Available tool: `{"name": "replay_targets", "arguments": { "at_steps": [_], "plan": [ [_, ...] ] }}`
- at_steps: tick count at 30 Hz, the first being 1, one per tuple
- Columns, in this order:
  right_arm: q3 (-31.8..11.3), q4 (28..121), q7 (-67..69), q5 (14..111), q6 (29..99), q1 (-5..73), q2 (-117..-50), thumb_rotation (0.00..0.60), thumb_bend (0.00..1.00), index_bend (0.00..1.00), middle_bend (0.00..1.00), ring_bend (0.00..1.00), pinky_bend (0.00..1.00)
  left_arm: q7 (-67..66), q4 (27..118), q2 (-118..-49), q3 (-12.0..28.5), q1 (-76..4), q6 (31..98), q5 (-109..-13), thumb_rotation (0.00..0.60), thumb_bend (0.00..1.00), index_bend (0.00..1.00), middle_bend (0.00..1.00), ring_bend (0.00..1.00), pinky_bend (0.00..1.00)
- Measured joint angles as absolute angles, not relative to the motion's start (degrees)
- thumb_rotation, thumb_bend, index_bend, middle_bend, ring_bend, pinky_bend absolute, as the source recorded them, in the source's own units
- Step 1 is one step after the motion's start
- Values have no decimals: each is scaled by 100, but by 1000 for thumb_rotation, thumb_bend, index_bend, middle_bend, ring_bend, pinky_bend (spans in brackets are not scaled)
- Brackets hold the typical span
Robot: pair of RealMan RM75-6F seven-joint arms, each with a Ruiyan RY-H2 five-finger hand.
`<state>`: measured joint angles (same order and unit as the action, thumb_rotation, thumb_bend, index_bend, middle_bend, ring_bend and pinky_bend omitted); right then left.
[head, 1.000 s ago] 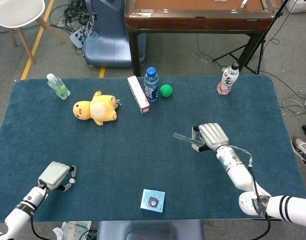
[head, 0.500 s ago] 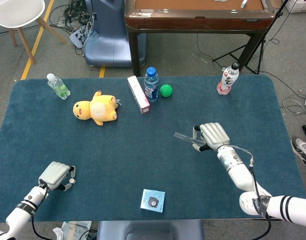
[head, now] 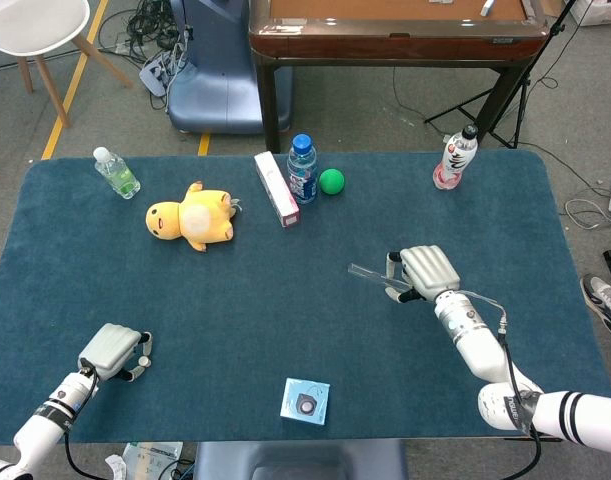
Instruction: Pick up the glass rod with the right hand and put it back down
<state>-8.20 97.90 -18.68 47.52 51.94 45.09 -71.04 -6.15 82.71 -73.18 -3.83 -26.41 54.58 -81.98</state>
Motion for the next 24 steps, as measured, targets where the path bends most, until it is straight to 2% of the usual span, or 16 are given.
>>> {"name": "replay_targets", "arguments": {
  "at_steps": [16,24],
  "plan": [
    [-815,9780,-1890,4719,5200,4500,-7120,600,496,648,1000,1000,1000,-466,8254,-7338,-380,-2636,5419,-8168,600,292,540,1000,1000,1000],
    [-817,9823,-1863,4766,5194,4491,-7129,600,497,649,1000,1000,1000,181,8340,-7214,-293,-2650,5357,-8095,600,298,545,1000,1000,1000]
  ]
}}
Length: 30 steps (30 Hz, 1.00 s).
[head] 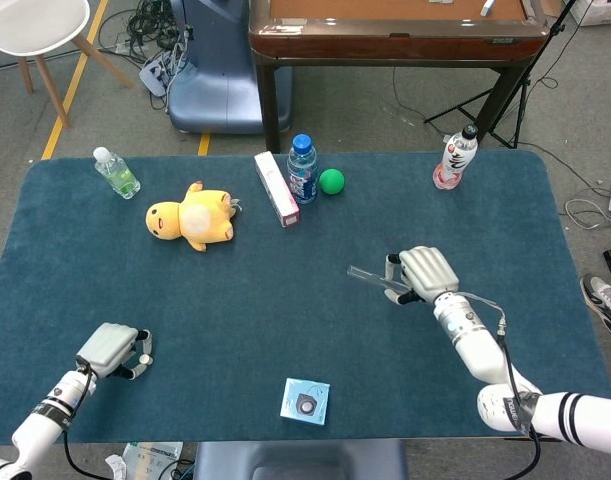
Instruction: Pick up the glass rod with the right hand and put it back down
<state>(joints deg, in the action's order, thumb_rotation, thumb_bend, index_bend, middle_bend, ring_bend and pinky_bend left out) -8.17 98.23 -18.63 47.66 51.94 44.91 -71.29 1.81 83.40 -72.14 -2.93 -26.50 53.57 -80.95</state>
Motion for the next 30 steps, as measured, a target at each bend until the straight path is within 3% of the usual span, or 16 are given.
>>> {"name": "replay_targets", "arguments": {
  "at_steps": [9,18,30],
  "plan": [
    [-862,9875,-1634,5124,5142,4496,-7289,600,497,648,1000,1000,1000,1568,8822,-6679,-36,-2713,5329,-8052,600,298,545,1000,1000,1000],
    [-965,9668,-957,5856,4940,4559,-7899,600,497,648,1000,1000,1000,3363,9536,-5855,420,-2779,5522,-8141,600,297,557,1000,1000,1000],
    [-1188,8803,-64,6825,4953,4798,-9150,600,533,670,1000,1000,1000,3749,10347,-5214,915,-3033,5585,-8073,600,297,562,1000,1000,1000]
  ]
}}
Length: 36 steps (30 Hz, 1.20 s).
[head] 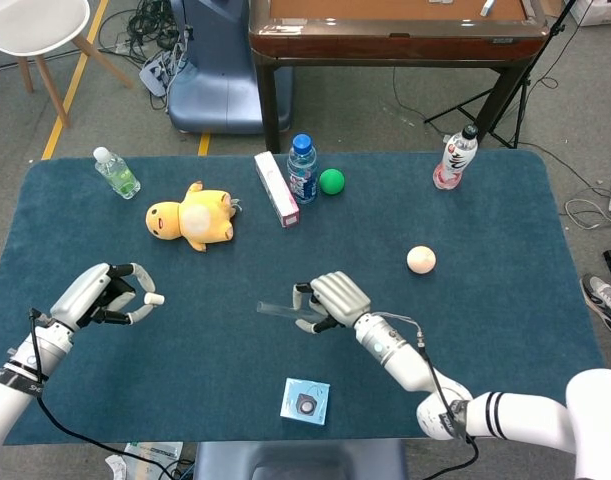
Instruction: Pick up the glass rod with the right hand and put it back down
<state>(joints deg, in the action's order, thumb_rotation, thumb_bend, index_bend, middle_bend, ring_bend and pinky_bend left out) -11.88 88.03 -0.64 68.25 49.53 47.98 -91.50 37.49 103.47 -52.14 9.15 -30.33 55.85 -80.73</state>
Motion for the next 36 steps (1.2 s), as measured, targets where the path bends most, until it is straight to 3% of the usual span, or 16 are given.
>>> {"name": "replay_targets", "arguments": {
  "at_steps": [17,36],
  "plan": [
    [-1469,7711,1063,7711,5323,5137,-10300,600,534,687,1000,1000,1000,3192,10730,-5272,1064,-3307,5439,-7933,600,296,562,1000,1000,1000],
    [-1682,7430,1091,7561,5293,5322,-10677,600,533,696,1000,1000,1000,2784,10946,-5473,1101,-3382,5531,-7846,600,295,567,1000,1000,1000]
  ]
}}
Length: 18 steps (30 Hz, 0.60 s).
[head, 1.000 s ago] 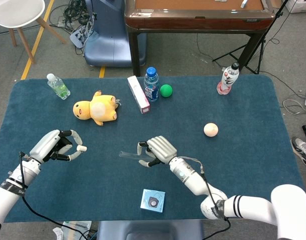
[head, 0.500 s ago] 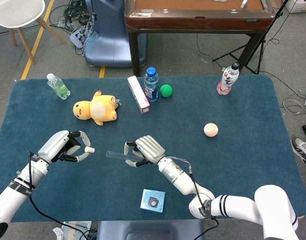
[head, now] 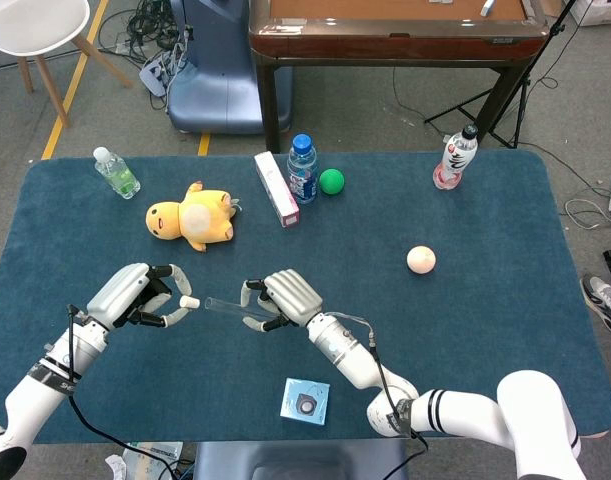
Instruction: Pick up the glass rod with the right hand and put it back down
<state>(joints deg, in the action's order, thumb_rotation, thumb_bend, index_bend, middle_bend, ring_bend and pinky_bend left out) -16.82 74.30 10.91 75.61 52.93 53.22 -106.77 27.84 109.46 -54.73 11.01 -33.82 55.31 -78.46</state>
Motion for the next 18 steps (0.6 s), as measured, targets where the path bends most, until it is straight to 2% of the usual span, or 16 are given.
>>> {"name": "replay_targets", "arguments": {
  "at_steps": [18],
  "plan": [
    [-1705,7346,1122,7556,5276,5378,-10807,600,533,695,1000,1000,1000,2650,10910,-5614,1097,-3450,5503,-7818,600,295,567,1000,1000,1000]
  ]
}}
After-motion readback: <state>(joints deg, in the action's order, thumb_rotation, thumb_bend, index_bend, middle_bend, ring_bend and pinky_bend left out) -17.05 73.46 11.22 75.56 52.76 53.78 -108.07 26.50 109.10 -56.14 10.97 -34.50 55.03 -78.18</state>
